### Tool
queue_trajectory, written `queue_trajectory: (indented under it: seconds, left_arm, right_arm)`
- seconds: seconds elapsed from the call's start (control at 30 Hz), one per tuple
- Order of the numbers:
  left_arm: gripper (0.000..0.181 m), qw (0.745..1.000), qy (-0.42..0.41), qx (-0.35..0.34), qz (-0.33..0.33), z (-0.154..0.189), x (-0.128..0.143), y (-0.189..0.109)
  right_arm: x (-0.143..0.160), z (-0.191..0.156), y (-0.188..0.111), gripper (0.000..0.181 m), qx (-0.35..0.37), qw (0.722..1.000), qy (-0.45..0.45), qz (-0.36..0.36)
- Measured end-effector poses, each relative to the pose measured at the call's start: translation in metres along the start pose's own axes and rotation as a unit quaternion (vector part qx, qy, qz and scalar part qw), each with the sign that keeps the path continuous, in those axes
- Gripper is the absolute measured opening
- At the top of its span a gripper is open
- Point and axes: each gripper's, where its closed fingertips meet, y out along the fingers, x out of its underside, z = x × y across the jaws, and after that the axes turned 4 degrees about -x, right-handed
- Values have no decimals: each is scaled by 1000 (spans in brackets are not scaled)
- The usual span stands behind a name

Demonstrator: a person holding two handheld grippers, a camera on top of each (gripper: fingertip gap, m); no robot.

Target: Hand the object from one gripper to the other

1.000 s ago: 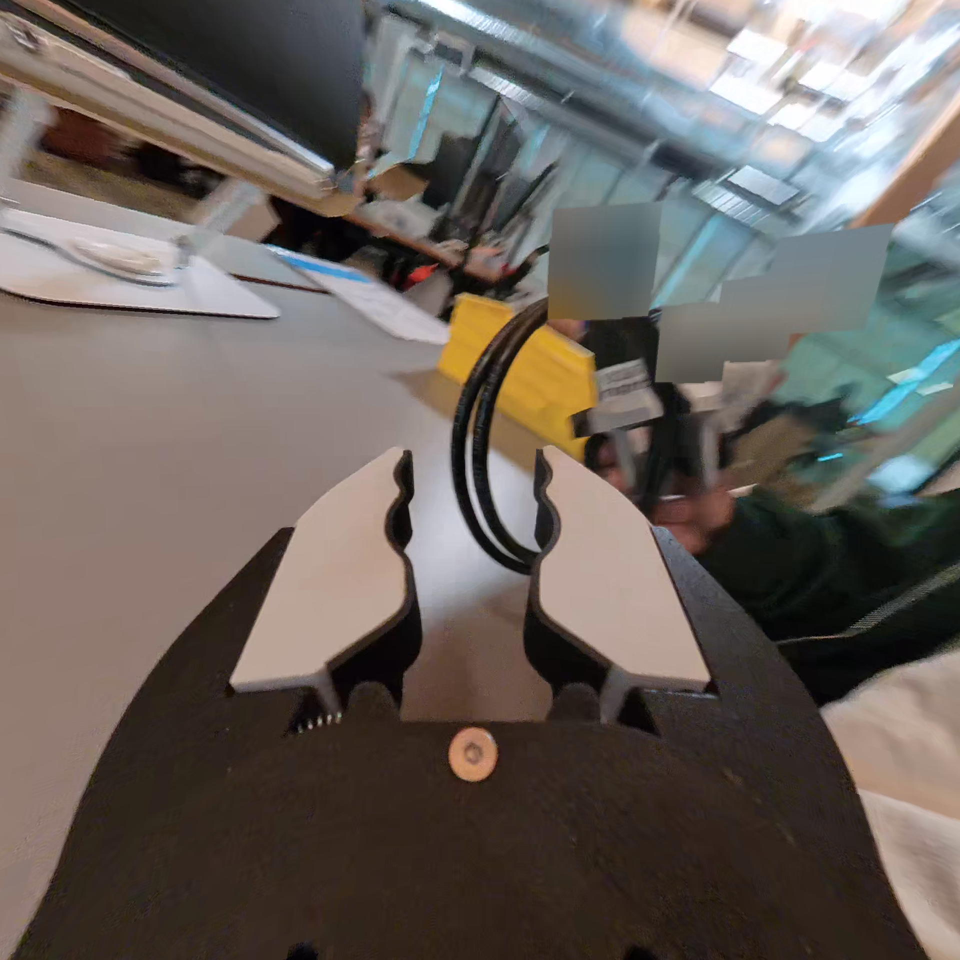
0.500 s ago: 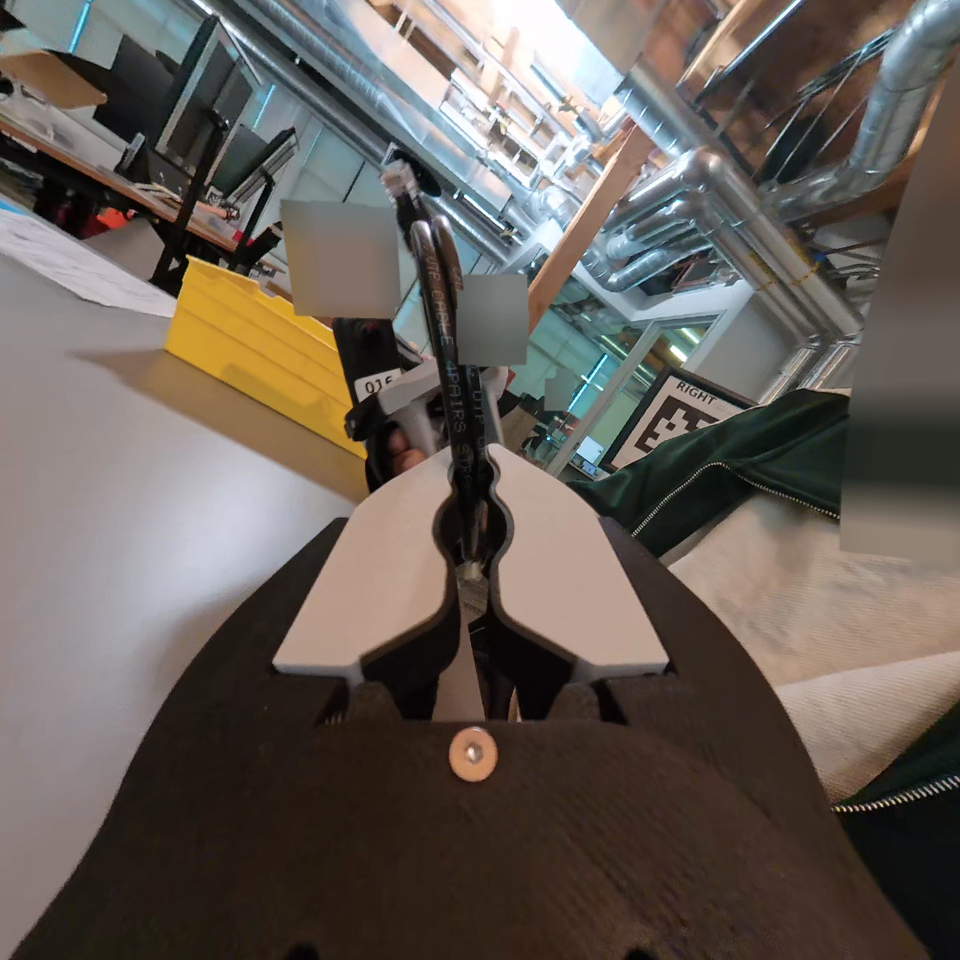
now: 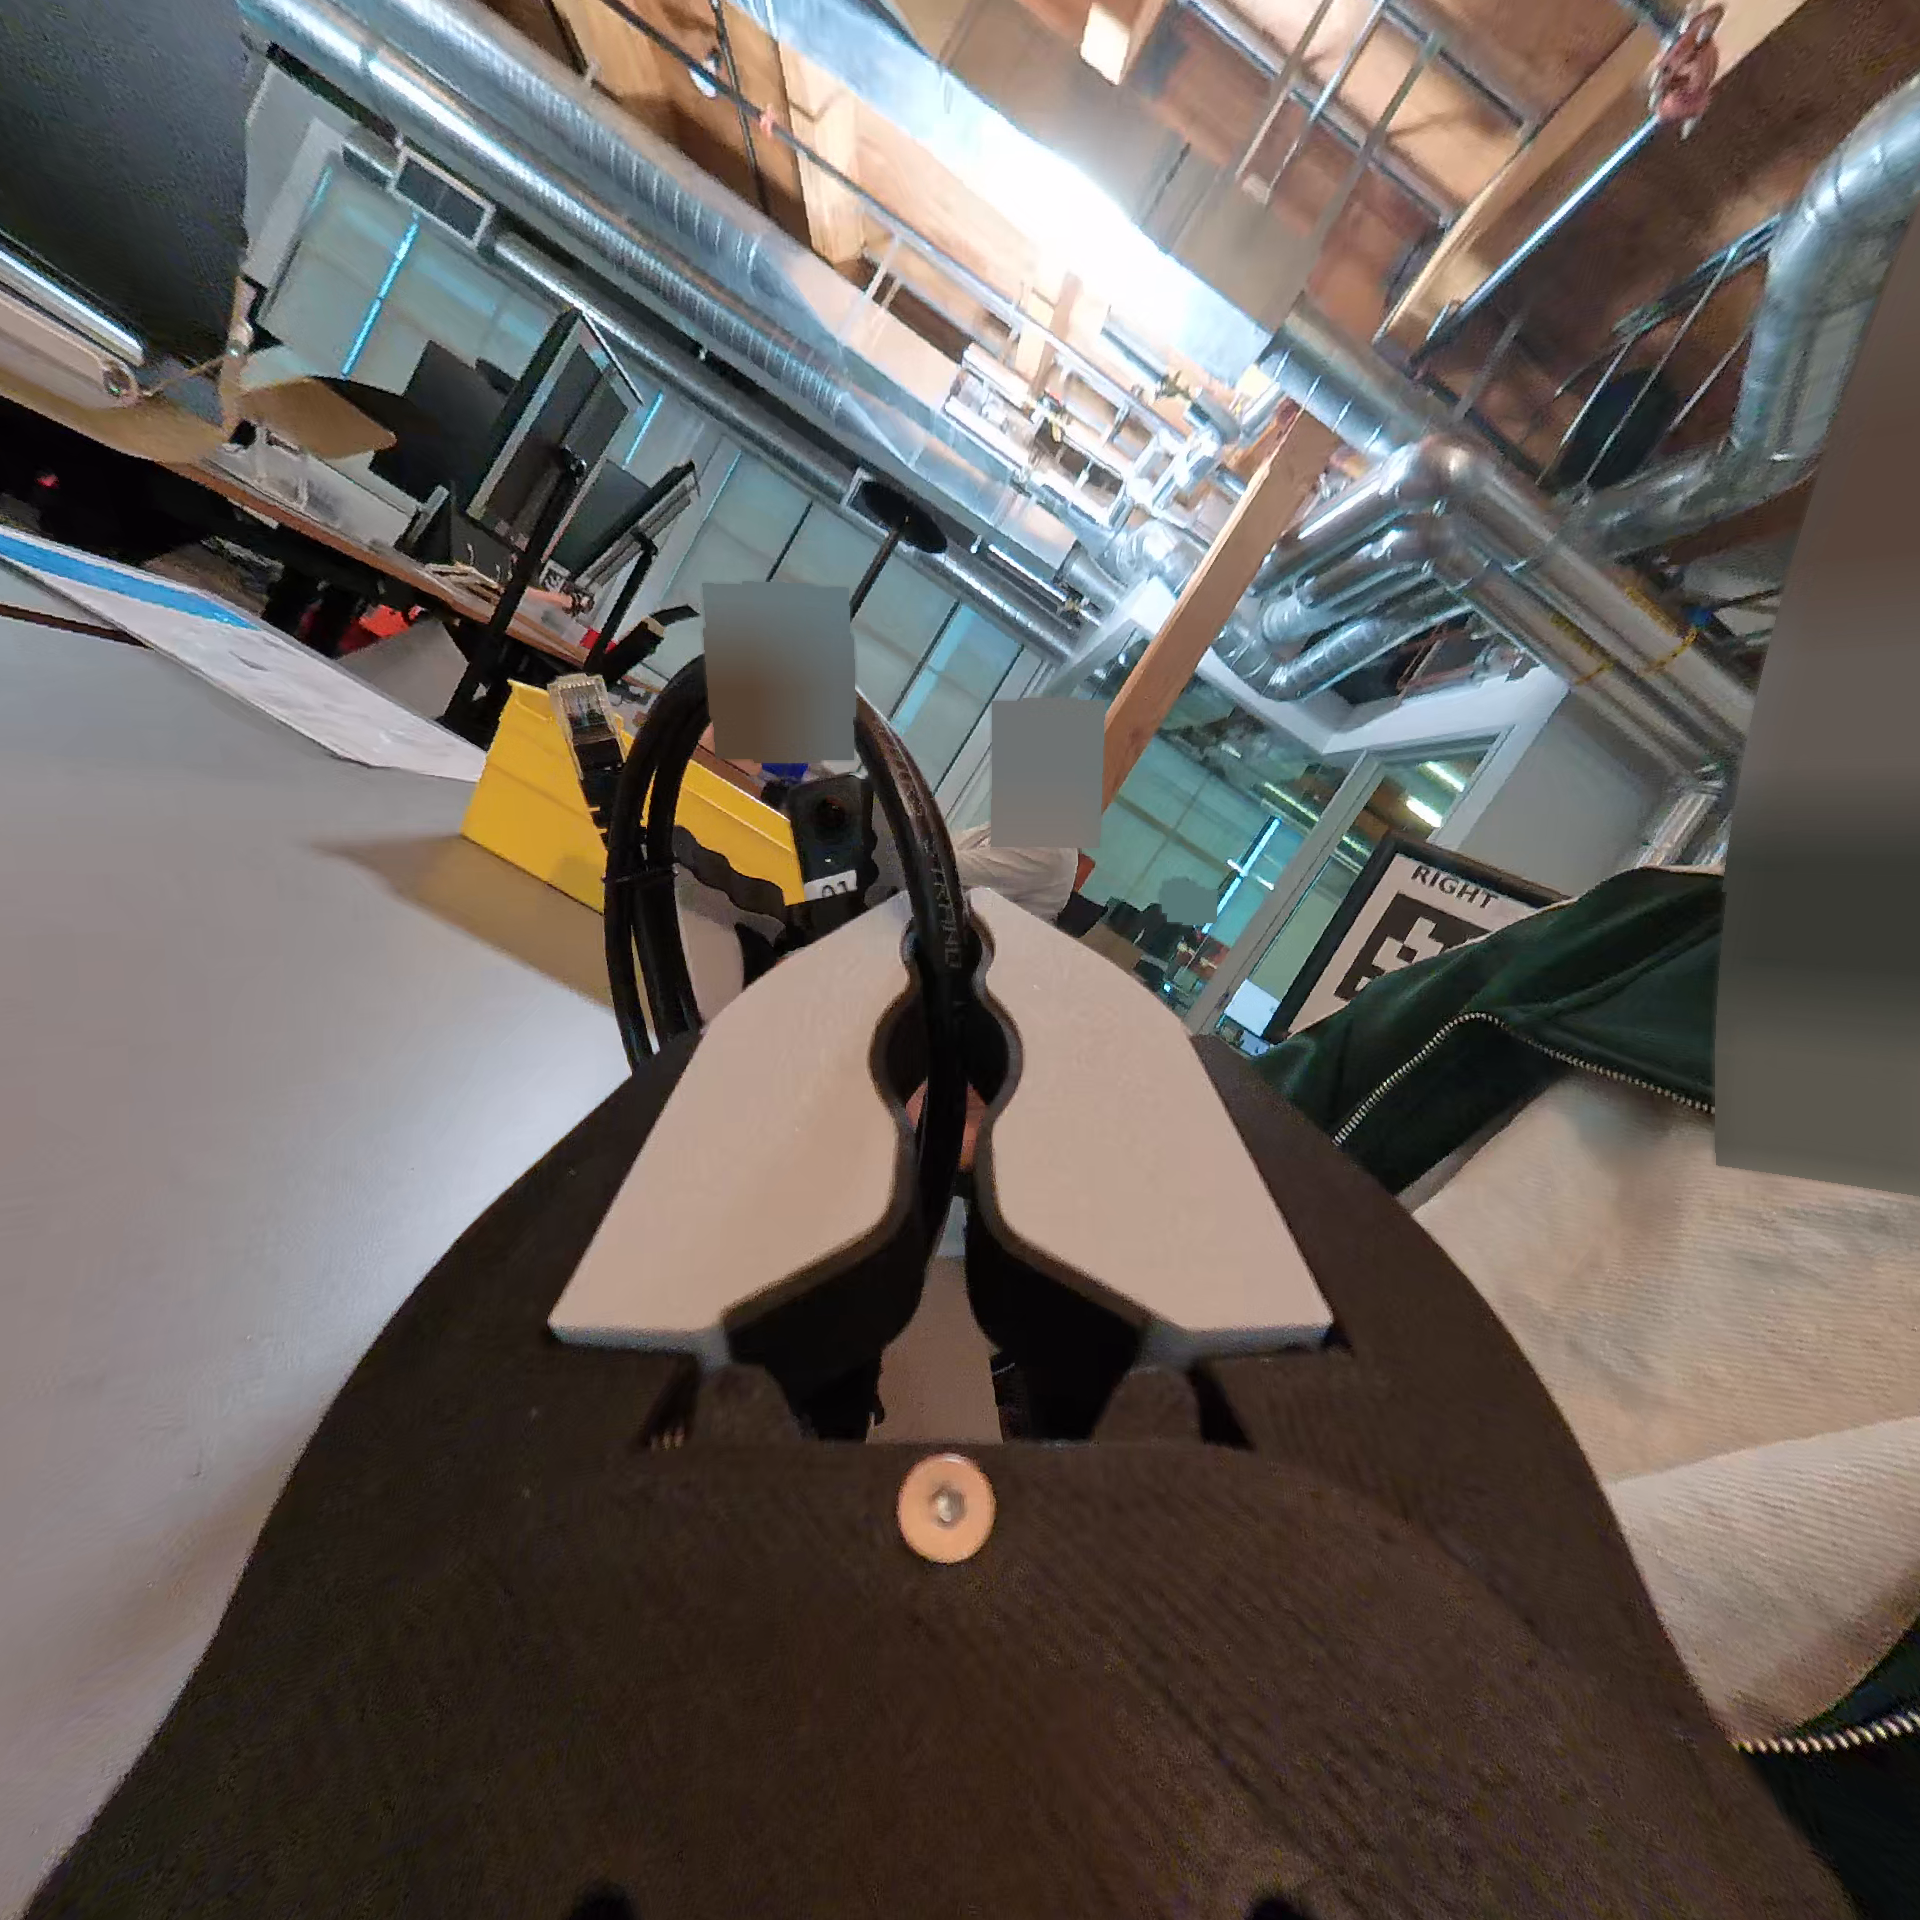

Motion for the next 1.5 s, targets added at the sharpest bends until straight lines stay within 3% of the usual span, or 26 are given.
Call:
queue_trajectory:
  seconds: [0.17, 0.33, 0.43, 0.47, 0.6, 0.73, 0.87, 1.0, 1.07, 1.17, 1.23, 1.33, 1.4, 1.5]
  left_arm:
    - [2, 1000, 3, -6, -2, -1, 1, 0]
    - [2, 999, 16, -5, -30, 6, 17, 14]
    - [2, 999, 15, 3, -44, 12, 27, 24]
    - [2, 999, 16, 8, -47, 15, 30, 27]
    - [2, 998, 30, 20, -61, 21, 37, 32]
    - [39, 999, 23, 13, -32, 16, 29, 30]
    - [51, 1000, 14, 1, 7, 10, 15, 23]
    - [69, 999, 27, -31, 18, 2, 11, 19]
    - [73, 998, 31, -45, 13, -2, 12, 19]
    - [75, 998, 39, -57, 0, -5, 16, 21]
    - [75, 998, 41, -57, -9, -4, 19, 23]
    - [75, 997, 40, -57, -17, -5, 24, 25]
    - [74, 998, 35, -54, -22, -5, 26, 26]
    - [74, 998, 32, -53, -25, -5, 28, 28]
  right_arm:
    - [30, 17, 2, 54, 107, 973, -159, -129]
    - [37, 18, 1, 45, 143, 938, -257, -182]
    - [47, 23, 0, 35, 159, 920, -286, -217]
    - [50, 24, -1, 19, 162, 916, -285, -231]
    - [41, 17, 0, 10, 154, 932, -252, -211]
    - [34, 14, -1, 9, 145, 944, -219, -198]
    - [30, 7, 1, 8, 130, 954, -195, -186]
    - [-11, -24, 1, 8, 136, 942, -262, -157]
    - [-52, -43, -9, 8, 171, 912, -342, -147]
    - [-132, -67, -47, 8, 275, 832, -464, -130]
    - [-187, -76, -92, 8, 372, 768, -509, -114]
    - [-258, -81, -186, 8, 527, 656, -535, -70]
    - [-285, -76, -251, 8, 610, 592, -524, -50]
    - [-290, -48, -321, 9, 684, 565, -454, -81]
